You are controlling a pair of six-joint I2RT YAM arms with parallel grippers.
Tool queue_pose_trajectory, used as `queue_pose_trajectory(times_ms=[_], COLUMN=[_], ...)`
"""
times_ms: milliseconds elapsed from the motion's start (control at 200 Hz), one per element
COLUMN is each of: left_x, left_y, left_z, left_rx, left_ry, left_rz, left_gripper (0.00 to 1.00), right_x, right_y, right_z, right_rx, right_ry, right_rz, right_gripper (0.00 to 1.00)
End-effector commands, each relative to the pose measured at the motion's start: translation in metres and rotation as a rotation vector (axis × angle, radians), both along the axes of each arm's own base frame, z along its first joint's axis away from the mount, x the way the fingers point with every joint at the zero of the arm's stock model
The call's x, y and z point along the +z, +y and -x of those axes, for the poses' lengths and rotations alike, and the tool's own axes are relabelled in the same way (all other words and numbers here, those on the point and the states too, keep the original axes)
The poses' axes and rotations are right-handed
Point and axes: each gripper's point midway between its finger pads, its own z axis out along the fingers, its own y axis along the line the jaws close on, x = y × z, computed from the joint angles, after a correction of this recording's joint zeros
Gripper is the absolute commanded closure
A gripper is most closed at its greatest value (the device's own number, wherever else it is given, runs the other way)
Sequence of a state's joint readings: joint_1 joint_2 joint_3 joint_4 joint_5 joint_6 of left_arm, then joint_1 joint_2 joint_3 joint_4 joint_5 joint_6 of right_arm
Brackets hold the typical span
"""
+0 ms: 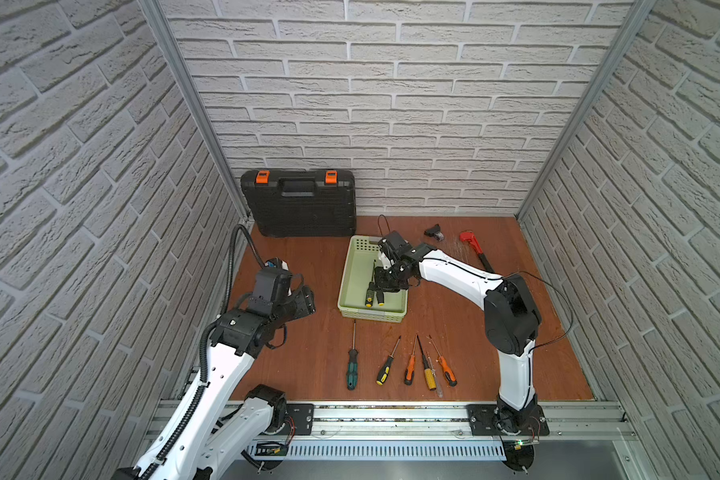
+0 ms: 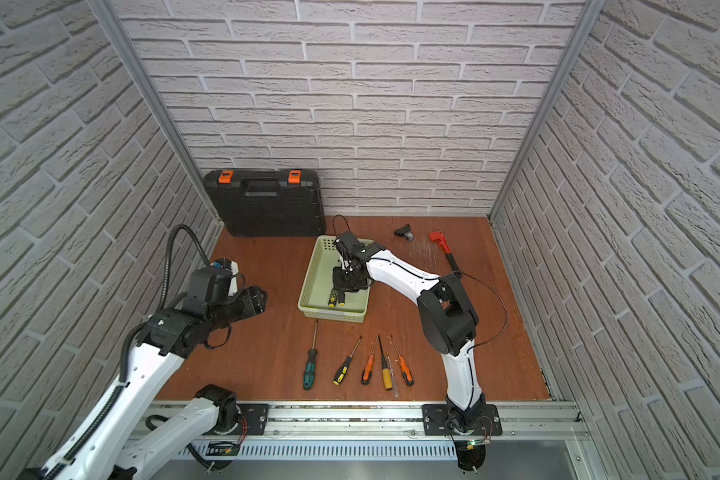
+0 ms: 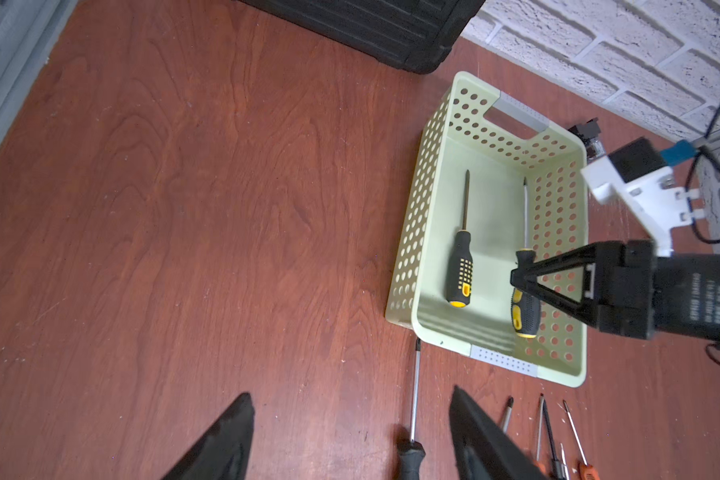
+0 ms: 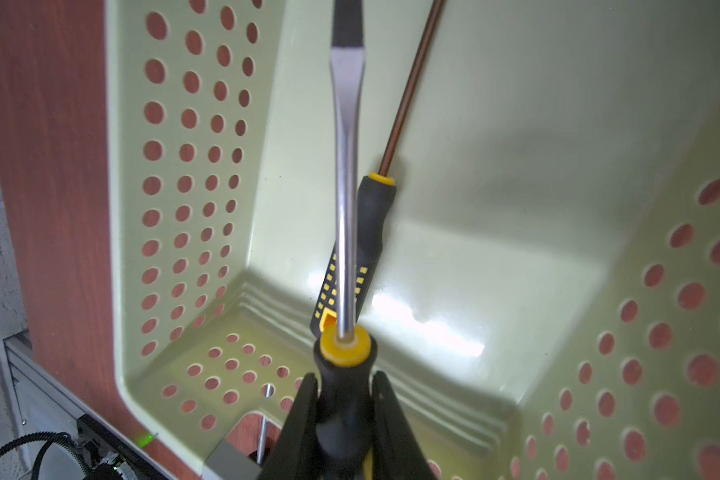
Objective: Put the screwdriver in the bin
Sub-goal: 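Carry the flat-head screwdriver over the basket with the right gripper and lower it, then open the right gripper and withdraw while the left gripper grasps the green-black screwdriver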
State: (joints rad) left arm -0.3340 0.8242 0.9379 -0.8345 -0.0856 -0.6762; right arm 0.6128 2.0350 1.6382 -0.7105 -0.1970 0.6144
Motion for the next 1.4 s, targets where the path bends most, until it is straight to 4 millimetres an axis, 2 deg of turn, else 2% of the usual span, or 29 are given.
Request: queue_pose_trajectory(times_ms=[0,205,430,505,645,775,855,1020,1155,1210,1220,1240,1395], left_x=[-0.006,-0.025,-0.058,-0.066,-0.063,-0.058,-0.060,-0.072,-0.095,-0.103,-0.104,-0.107,-0.128], left_y=[0.008,0.006,-0.011,-0.013,-0.016,-0.020,-0.024,-0.037,-0.058,-0.069,-0.072,-0.076,-0.104], left_z=[0.003,0.013,0.034,0.042,0.048,0.050,0.054,0.065,0.079,0.085,0.086,0.088,0.106], left_rx=[0.032,0.034,-0.013,-0.019,-0.033,-0.057,-0.077,-0.124,-0.191,-0.232,-0.240,-0.256,-0.346], left_ry=[0.005,0.074,0.207,0.237,0.230,0.242,0.261,0.306,0.380,0.400,0.401,0.406,0.429], left_rz=[-0.015,0.002,0.086,0.090,0.099,0.088,0.082,0.084,0.103,0.110,0.110,0.110,0.087], left_gripper=[0.25,0.25,0.27,0.27,0.27,0.27,0.27,0.30,0.37,0.38,0.38,0.38,0.38], right_x=[-0.002,-0.021,-0.036,-0.040,-0.048,-0.048,-0.038,0.001,0.040,0.051,0.062,0.069,0.101], right_y=[0.006,0.002,-0.005,-0.004,0.000,0.003,0.003,0.003,-0.005,-0.009,-0.010,-0.011,-0.023], right_z=[-0.012,-0.020,-0.029,-0.029,-0.029,-0.032,-0.033,-0.038,-0.039,-0.035,-0.033,-0.030,0.004], right_rx=[-0.024,-0.054,-0.071,-0.071,-0.065,-0.056,-0.053,-0.037,0.003,0.021,0.022,0.030,0.080], right_ry=[-0.028,-0.013,0.008,0.015,0.034,0.029,0.009,-0.072,-0.171,-0.198,-0.217,-0.236,-0.317], right_rz=[-0.014,0.002,0.008,0.005,-0.010,-0.018,-0.018,-0.030,0.007,0.018,0.008,0.010,0.021], right_gripper=[0.95,0.92,0.90,0.82,0.73,0.67,0.57,0.57,0.58,0.58,0.59,0.59,0.59])
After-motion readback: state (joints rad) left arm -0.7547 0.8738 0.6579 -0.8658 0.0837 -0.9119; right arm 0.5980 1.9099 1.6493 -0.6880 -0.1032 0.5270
